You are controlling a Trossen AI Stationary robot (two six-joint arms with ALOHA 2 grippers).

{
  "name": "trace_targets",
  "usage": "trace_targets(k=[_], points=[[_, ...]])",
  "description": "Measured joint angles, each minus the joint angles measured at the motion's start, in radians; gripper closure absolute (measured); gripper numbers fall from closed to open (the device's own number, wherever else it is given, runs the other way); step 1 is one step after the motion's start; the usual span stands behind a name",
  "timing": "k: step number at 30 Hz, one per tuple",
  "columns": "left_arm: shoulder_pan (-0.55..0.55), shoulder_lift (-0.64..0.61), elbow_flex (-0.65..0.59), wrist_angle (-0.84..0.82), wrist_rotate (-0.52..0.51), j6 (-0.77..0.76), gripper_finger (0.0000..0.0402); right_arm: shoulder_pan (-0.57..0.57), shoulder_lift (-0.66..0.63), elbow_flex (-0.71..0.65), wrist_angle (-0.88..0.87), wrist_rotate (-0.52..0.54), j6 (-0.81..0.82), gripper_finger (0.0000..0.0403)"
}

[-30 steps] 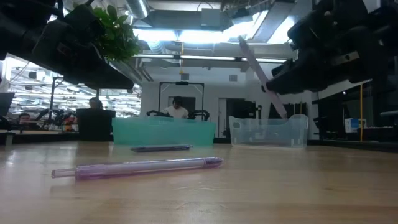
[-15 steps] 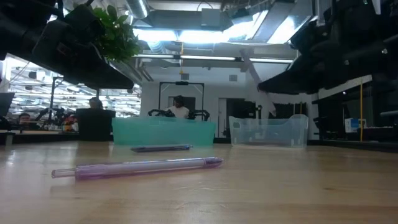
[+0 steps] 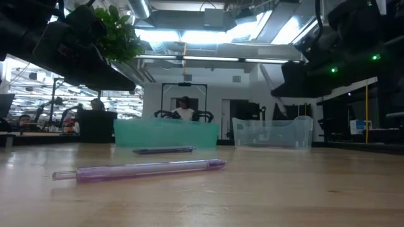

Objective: Sort pens & pencils
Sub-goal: Put the right purple pen into the transparent bin

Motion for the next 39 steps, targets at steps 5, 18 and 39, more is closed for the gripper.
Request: trace_targets(k=[5, 18, 39], points=[[0.000, 0.000, 0.000, 0.000, 0.000, 0.000, 0.0333, 0.000, 0.000, 0.000, -0.058, 0.082, 0.043, 0.0371], [0.000, 0.000, 0.000, 0.000, 0.000, 0.001, 0.0333, -0.127, 0.000, 0.000, -0.061, -0.030, 0.007, 0.0371], [0.000, 0.000, 0.000, 0.000, 0.000, 0.020, 0.0333, -0.414, 0.000, 0.001, -0.068, -0.410, -0.082, 0.0371]])
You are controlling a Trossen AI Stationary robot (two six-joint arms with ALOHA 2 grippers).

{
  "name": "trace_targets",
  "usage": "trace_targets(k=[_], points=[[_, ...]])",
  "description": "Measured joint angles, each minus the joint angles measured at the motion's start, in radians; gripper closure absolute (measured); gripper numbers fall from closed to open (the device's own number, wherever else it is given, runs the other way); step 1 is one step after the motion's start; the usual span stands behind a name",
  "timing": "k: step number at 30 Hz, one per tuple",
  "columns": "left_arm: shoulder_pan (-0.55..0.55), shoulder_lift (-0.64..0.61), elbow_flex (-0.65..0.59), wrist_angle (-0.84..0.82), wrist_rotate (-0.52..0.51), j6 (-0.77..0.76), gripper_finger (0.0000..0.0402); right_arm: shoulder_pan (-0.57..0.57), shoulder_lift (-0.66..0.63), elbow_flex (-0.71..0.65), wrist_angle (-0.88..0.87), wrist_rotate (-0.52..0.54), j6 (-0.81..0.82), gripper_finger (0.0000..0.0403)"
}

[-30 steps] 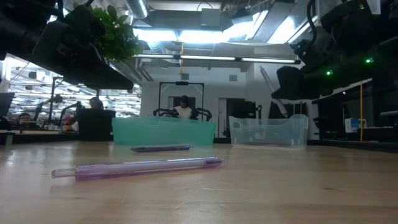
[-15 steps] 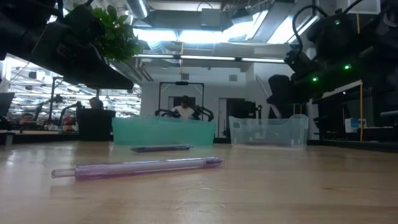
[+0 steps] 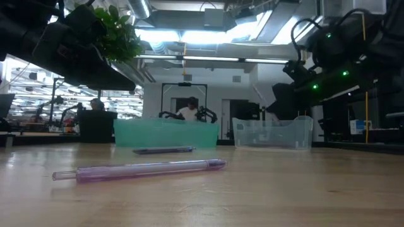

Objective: Sort pens & pencils
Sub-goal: Put the right purple pen into the transparent bin

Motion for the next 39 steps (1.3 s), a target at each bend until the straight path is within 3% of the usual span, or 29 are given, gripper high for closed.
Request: trace_targets(k=[4, 20, 26, 30, 39], points=[[0.000, 0.000, 0.000, 0.000, 0.000, 0.007, 0.0333, -0.060, 0.000, 0.033, -0.104, -0.102, 0.001, 0.0371], [0.029, 0.000, 0.000, -0.003, 0.001, 0.007, 0.0333, -0.243, 0.001, 0.441, -0.997, -0.339, -0.081, 0.0371], [0.029, 0.000, 0.000, -0.008, 0.001, 0.007, 0.0333, -0.279, 0.001, 0.490, -1.132, -0.419, -0.106, 0.0371], [0.029, 0.000, 0.000, -0.008, 0.001, 0.007, 0.0333, -0.290, 0.000, 0.505, -1.203, -0.411, -0.100, 0.0371], [0.029, 0.000, 0.000, -0.008, 0.001, 0.007, 0.0333, -0.293, 0.000, 0.508, -1.208, -0.441, -0.104, 0.0371]])
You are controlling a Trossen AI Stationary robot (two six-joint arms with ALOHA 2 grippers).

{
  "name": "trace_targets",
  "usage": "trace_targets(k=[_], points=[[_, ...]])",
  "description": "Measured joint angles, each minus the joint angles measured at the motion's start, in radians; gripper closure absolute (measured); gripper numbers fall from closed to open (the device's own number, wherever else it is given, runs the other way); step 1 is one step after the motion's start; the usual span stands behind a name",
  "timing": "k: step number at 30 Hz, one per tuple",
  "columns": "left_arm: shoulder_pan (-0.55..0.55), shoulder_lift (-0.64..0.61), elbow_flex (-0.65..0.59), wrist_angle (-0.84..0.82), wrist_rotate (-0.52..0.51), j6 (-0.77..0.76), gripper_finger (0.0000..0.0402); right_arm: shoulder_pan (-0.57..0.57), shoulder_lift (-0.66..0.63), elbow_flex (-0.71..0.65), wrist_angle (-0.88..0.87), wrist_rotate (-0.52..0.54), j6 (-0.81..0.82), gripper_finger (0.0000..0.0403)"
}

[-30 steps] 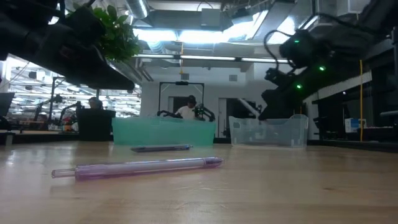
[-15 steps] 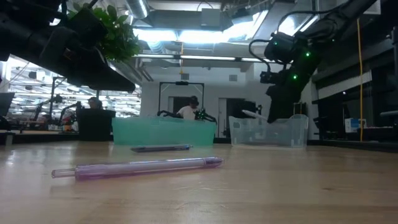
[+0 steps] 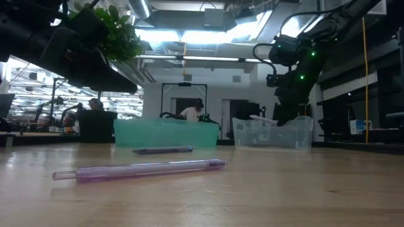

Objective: Sort pens & pencils
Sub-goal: Put the right purple pen into the transparent bin, then put the purple pen into the transparent bin

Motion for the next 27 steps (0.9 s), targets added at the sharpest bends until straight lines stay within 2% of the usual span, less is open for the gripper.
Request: trace_targets(k=[7, 13, 17, 19, 23, 27], points=[[0.000, 0.000, 0.000, 0.000, 0.000, 0.000, 0.0333, 0.000, 0.000, 0.000, -0.001, -0.013, 0.009, 0.0367], [0.000, 0.000, 0.000, 0.000, 0.000, -0.001, 0.0333, 0.000, 0.000, 0.000, 0.003, 0.002, 0.026, 0.0290], [0.000, 0.000, 0.000, 0.000, 0.000, -0.001, 0.0333, 0.000, 0.000, 0.000, 0.004, 0.003, 0.026, 0.0263], [0.000, 0.000, 0.000, 0.015, 0.005, 0.000, 0.0333, 0.000, 0.000, 0.000, 0.015, 0.006, 0.045, 0.0259], [0.000, 0.000, 0.001, 0.074, 0.080, 0.032, 0.0333, 0.000, -0.015, 0.000, 0.029, 0.039, 0.058, 0.0261], [0.000, 0.000, 0.001, 0.104, 0.123, 0.033, 0.0333, 0.003, -0.059, 0.000, 0.037, 0.006, 0.068, 0.0275]])
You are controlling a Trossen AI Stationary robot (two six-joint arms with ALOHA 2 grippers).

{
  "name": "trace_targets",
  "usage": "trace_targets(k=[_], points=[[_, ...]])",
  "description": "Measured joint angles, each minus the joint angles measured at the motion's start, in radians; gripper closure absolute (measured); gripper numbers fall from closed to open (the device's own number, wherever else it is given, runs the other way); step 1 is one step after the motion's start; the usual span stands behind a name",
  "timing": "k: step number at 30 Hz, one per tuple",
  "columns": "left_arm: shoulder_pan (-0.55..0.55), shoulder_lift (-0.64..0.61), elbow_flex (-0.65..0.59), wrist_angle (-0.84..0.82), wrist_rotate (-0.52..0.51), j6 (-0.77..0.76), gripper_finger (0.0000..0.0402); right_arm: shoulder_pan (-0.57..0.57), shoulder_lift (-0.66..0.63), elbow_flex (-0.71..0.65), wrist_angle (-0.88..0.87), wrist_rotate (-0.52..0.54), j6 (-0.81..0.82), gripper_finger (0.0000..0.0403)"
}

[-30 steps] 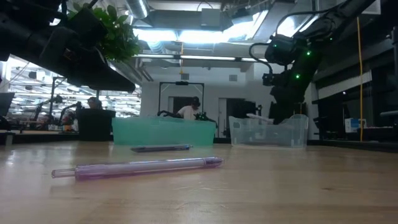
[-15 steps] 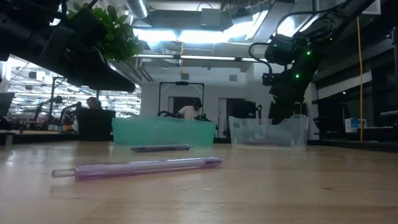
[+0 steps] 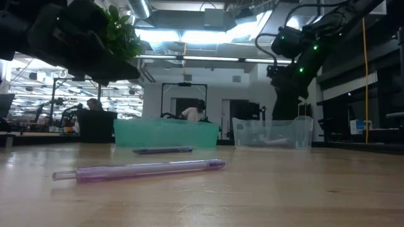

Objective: Sort pens & pencils
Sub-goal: Put the purple pen into the transparent bin

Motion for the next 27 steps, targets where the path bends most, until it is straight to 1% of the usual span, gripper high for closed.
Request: trace_targets(k=[2, 7, 10, 12, 16, 21, 24, 27], points=[[0.000, 0.000, 0.000, 0.000, 0.004, -0.007, 0.0333, 0.002, -0.027, 0.000, -0.002, -0.034, 0.017, 0.0284], [0.000, 0.000, 0.000, 0.027, 0.005, -0.007, 0.0333, 0.015, -0.095, 0.000, -0.033, -0.193, 0.040, 0.0298], [-0.005, 0.000, 0.000, 0.053, 0.005, -0.007, 0.0333, 0.048, -0.113, 0.000, -0.047, -0.267, 0.045, 0.0300], [-0.013, 0.000, 0.000, 0.064, 0.004, -0.007, 0.0333, 0.086, -0.115, -0.011, -0.026, -0.278, 0.044, 0.0301], [-0.031, 0.000, 0.000, 0.066, 0.003, -0.009, 0.0333, 0.184, -0.115, -0.072, 0.109, -0.281, 0.042, 0.0301], [-0.069, 0.007, 0.020, 0.067, -0.041, -0.012, 0.0333, 0.291, -0.122, -0.156, 0.272, -0.281, 0.065, 0.0301], [-0.097, 0.047, 0.061, 0.067, -0.068, 0.012, 0.0333, 0.348, -0.128, -0.208, 0.365, -0.280, 0.104, 0.0301], [-0.109, 0.135, 0.117, 0.064, -0.073, 0.017, 0.0333, 0.411, -0.128, -0.251, 0.467, -0.277, 0.120, 0.0301]])
